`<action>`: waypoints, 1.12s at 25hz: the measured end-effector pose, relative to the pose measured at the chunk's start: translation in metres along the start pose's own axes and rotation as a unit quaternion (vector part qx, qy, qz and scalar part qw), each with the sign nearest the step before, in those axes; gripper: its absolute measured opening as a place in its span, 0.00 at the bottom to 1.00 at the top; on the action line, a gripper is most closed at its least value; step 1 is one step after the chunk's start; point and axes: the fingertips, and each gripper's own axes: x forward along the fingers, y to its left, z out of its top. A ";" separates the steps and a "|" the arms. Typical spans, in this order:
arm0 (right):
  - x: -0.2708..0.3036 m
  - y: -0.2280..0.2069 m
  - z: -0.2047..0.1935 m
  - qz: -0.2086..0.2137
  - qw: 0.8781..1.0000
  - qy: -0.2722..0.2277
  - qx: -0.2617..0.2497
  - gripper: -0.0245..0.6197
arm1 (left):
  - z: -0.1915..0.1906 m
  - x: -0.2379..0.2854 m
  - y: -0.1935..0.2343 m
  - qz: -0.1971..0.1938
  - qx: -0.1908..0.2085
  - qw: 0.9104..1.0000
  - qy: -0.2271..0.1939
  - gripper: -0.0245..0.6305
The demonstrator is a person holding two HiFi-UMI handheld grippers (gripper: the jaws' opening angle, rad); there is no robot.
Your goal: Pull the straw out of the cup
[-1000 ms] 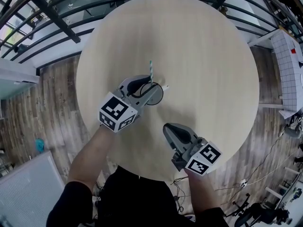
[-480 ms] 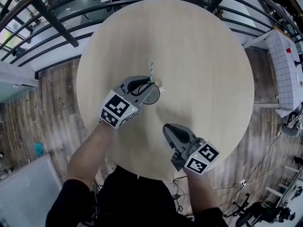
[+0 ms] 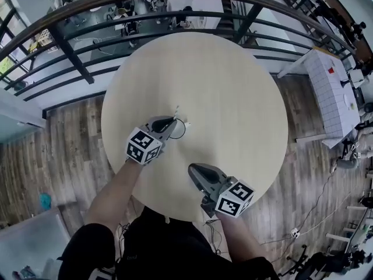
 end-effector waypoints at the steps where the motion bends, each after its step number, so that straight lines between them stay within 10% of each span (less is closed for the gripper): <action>1: -0.002 0.005 0.003 -0.001 1.000 -0.001 -0.004 0.07 | 0.006 -0.004 -0.001 0.002 -0.004 1.000 -0.005 0.07; 28: -0.053 0.083 0.033 -0.052 0.993 -0.099 -0.036 0.07 | 0.122 -0.132 -0.099 -0.024 0.052 0.996 -0.061 0.07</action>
